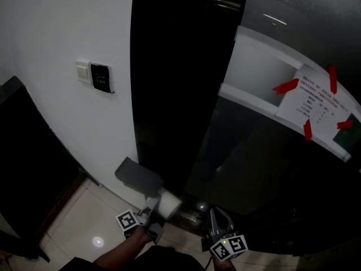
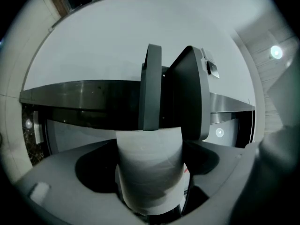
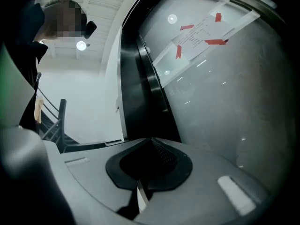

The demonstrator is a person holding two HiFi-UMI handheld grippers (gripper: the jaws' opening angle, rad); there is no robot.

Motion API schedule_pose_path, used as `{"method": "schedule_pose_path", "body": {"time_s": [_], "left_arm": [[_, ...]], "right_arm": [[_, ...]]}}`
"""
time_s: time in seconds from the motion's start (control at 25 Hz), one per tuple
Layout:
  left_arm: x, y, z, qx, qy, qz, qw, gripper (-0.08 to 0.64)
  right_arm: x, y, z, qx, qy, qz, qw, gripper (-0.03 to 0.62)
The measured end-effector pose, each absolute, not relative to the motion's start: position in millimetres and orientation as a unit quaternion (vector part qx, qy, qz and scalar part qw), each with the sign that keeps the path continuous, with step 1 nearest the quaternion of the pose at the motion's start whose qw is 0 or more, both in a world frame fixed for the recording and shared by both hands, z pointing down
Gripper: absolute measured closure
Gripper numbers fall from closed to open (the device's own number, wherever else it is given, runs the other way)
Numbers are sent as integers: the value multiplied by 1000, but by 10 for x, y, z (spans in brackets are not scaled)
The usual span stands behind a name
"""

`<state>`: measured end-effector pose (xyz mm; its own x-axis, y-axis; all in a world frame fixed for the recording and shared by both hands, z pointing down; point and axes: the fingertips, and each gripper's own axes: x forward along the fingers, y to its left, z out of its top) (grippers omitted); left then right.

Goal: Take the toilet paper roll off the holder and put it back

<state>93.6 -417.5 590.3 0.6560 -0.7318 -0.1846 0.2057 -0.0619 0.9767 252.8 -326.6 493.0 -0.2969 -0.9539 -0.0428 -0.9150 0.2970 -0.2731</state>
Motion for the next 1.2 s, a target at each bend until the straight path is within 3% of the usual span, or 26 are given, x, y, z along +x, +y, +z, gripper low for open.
{"method": "schedule_pose_path", "body": {"time_s": [0.68, 0.96, 1.2], "left_arm": [[1217, -3593, 5468, 690, -89, -276, 663, 140], [851, -3460, 5213, 751, -112, -261, 597, 140], [264, -3447, 4963, 859, -189, -201, 431, 140]], "right_arm": [[2425, -3005, 4893, -603, 785, -95, 104, 578], [2177, -2951, 4872, -585, 799, -96, 100, 578], [1930, -2957, 4867, -564, 814, -97, 93, 578]]}}
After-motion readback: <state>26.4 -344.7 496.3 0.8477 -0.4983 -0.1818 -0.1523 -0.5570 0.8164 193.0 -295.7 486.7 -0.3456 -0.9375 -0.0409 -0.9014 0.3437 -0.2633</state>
